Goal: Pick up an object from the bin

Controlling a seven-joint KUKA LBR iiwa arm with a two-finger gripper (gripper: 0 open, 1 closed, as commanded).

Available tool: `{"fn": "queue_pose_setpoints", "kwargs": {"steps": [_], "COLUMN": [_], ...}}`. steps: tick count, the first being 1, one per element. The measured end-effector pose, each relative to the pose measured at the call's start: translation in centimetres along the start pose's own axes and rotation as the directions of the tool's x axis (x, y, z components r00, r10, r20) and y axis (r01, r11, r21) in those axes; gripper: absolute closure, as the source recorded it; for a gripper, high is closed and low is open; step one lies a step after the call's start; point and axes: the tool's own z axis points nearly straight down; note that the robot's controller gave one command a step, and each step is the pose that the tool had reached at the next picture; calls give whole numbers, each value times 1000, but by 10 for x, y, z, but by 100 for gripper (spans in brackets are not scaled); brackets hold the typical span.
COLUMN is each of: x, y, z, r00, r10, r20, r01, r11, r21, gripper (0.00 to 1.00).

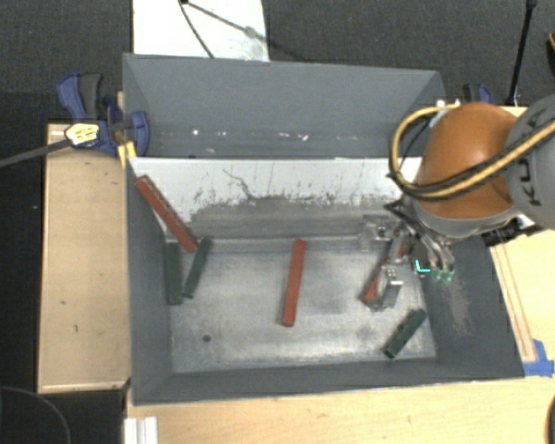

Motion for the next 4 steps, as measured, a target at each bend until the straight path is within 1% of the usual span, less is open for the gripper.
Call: {"fn": "queue_pose_setpoints", "kwargs": {"steps": [1,2,3,4], "x": [21,18,20,-41], "y": [-48,-46,-46,-72], "z": [84,79,81,80], "r00": [984,983,983,875], "r10": [-178,-181,-182,-484], "r20": [3,14,8,9], "r01": [178,181,182,484], "r11": [984,983,983,875], "r21": [1,3,1,6], "gripper": [0,100,0,0]}}
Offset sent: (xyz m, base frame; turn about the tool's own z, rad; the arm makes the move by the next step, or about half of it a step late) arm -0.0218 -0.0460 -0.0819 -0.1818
